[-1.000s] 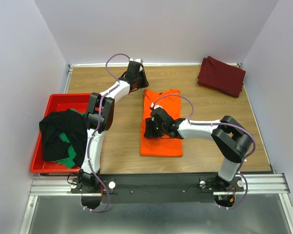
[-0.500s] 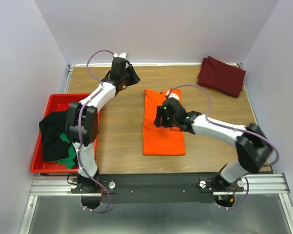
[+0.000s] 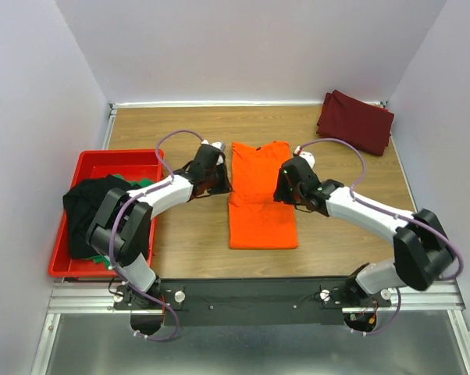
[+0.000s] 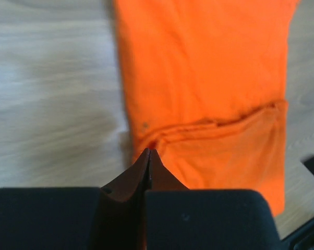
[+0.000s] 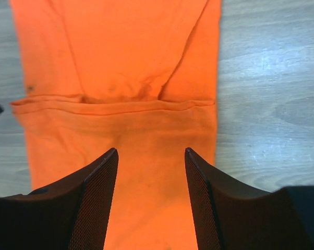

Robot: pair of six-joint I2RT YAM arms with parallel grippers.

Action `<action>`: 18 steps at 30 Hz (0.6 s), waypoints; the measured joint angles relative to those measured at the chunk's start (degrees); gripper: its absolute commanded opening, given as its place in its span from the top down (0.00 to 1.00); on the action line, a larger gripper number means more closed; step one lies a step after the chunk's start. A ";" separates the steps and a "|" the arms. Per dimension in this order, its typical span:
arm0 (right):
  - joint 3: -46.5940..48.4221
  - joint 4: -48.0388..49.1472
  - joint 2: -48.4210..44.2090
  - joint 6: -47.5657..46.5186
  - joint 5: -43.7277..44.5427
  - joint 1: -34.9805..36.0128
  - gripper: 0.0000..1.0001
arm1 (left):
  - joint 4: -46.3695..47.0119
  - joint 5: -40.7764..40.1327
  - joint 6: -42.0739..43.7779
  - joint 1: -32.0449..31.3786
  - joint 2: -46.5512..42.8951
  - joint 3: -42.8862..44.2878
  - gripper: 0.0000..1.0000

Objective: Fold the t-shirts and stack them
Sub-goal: Fold the tshirt

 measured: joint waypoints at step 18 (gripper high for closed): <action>5.46 0.20 13.97 -3.15 4.00 -0.48 0.41 | -0.20 -1.44 1.49 -4.57 7.21 4.94 1.00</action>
